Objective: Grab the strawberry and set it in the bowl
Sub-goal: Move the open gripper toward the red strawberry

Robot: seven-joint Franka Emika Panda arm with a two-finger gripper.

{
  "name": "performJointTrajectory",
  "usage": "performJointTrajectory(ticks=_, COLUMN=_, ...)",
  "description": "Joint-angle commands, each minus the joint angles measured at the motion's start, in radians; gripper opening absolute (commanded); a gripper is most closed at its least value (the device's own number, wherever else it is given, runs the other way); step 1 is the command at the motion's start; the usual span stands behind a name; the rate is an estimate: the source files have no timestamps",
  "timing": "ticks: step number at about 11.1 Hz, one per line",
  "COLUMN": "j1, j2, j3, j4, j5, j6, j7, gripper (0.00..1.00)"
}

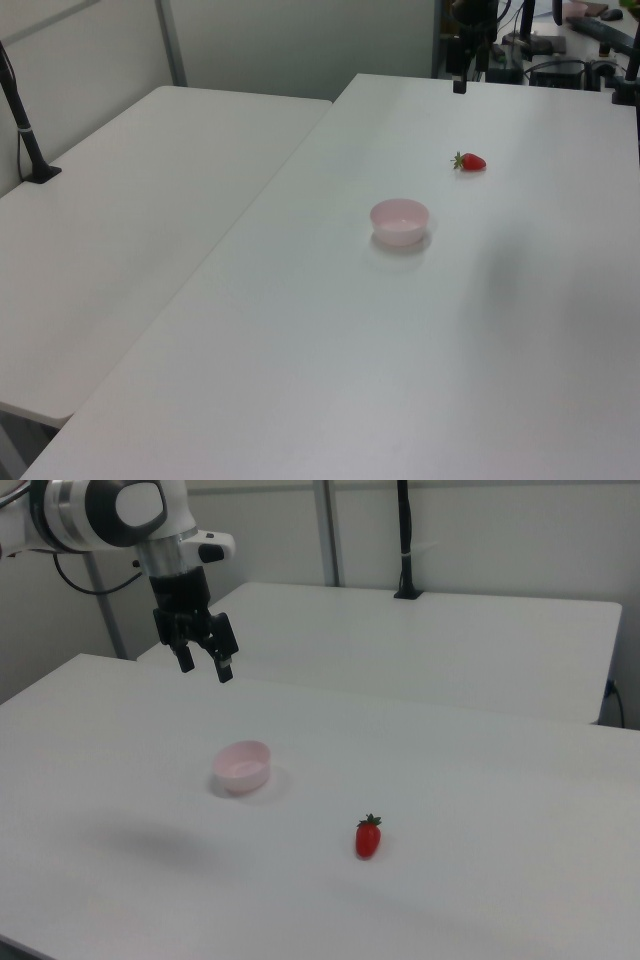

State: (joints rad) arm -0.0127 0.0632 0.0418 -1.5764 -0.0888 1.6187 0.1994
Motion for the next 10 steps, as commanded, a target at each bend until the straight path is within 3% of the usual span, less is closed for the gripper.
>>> performJointTrajectory(ticks=1, j1=-0.019, j2=-0.02, j3=-0.005, j4=-0.016, j5=0.02, j6=-0.008, j7=-0.05, gripper=1.0)
performJointTrajectory(ticks=5, j1=-0.019, j2=-0.014, j3=-0.005, j4=-0.016, j5=0.021, j6=-0.006, j7=-0.058, gripper=1.0)
performJointTrajectory(ticks=8, j1=-0.032, j2=-0.003, j3=-0.008, j4=-0.016, j5=0.02, j6=0.004, j7=-0.228, gripper=1.0)
performJointTrajectory(ticks=10, j1=-0.085, j2=0.018, j3=-0.008, j4=-0.016, j5=0.029, j6=0.007, j7=-0.357, gripper=1.0)
